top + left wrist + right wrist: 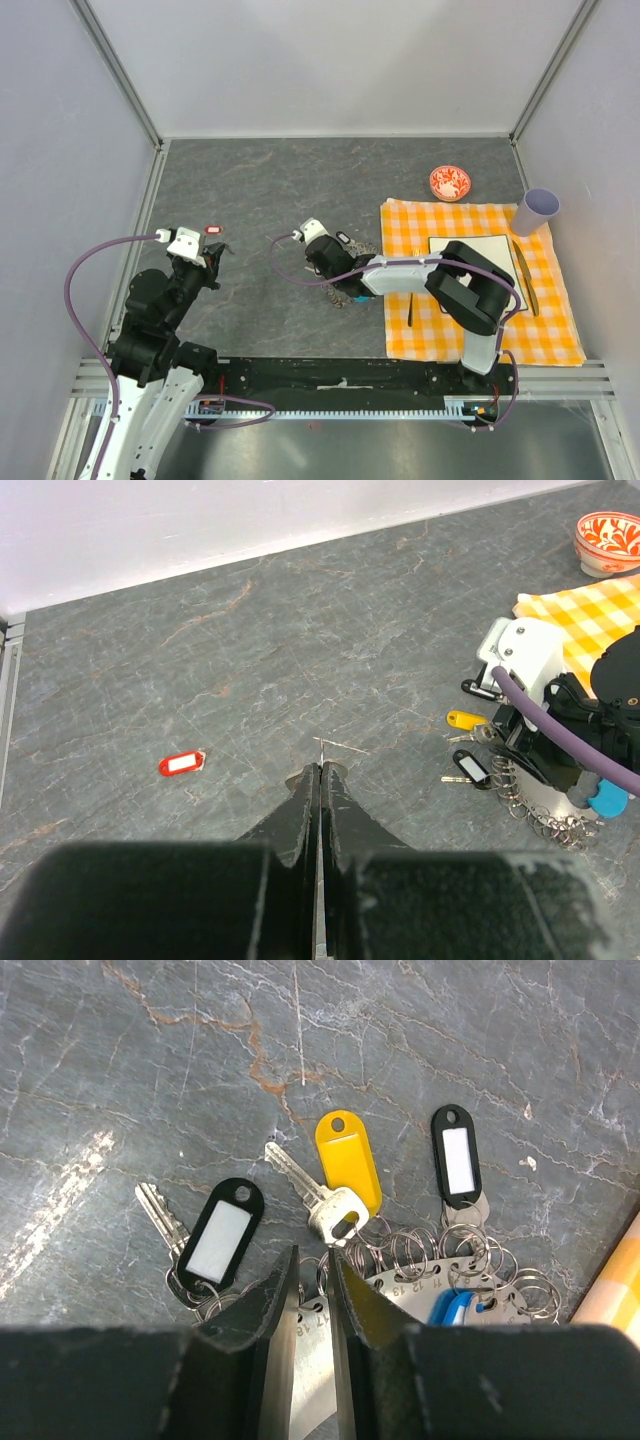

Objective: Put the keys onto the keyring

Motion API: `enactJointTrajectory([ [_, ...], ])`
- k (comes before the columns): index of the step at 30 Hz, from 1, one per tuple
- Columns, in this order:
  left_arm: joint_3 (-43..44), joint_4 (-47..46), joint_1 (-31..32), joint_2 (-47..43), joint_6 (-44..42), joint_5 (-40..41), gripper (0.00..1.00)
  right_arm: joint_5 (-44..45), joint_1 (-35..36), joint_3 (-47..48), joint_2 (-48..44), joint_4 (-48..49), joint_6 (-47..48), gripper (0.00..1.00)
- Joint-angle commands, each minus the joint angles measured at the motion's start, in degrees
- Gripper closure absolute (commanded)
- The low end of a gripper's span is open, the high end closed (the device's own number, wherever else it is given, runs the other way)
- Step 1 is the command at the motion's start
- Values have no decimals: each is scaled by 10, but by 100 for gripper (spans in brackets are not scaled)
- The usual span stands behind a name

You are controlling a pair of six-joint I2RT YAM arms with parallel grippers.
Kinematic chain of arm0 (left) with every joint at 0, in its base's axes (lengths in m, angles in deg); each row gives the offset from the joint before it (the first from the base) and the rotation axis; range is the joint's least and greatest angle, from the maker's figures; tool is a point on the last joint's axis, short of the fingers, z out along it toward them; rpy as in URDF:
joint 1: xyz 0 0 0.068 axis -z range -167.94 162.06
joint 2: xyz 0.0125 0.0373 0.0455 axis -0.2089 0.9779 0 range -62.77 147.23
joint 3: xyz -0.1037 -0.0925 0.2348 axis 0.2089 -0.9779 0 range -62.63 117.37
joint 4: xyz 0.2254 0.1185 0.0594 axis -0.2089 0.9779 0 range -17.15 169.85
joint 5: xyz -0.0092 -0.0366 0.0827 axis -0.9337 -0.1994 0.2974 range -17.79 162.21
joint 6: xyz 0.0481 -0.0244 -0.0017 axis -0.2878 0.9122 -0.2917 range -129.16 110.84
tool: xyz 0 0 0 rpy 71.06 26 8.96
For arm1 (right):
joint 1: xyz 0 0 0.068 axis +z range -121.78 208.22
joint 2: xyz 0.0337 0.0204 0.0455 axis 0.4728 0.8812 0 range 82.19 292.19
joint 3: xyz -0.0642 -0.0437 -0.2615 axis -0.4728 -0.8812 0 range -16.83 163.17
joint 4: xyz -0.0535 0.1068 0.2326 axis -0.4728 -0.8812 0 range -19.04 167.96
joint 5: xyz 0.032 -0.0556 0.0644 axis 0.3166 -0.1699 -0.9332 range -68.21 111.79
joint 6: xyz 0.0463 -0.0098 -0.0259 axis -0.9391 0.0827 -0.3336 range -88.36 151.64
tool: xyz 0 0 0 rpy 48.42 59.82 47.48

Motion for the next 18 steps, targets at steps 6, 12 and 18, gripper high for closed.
enactJointTrajectory([
  [6, -5, -23, 0, -5, 10, -6, 98, 36, 4, 29, 7, -24, -14, 75],
  [12, -5, -23, 0, -6, 10, -7, 98, 42, 4, 26, 0, -41, 0, 76],
  [18, -6, -23, 0, -6, 11, -8, 98, 58, 4, 23, 0, -42, 10, 78],
])
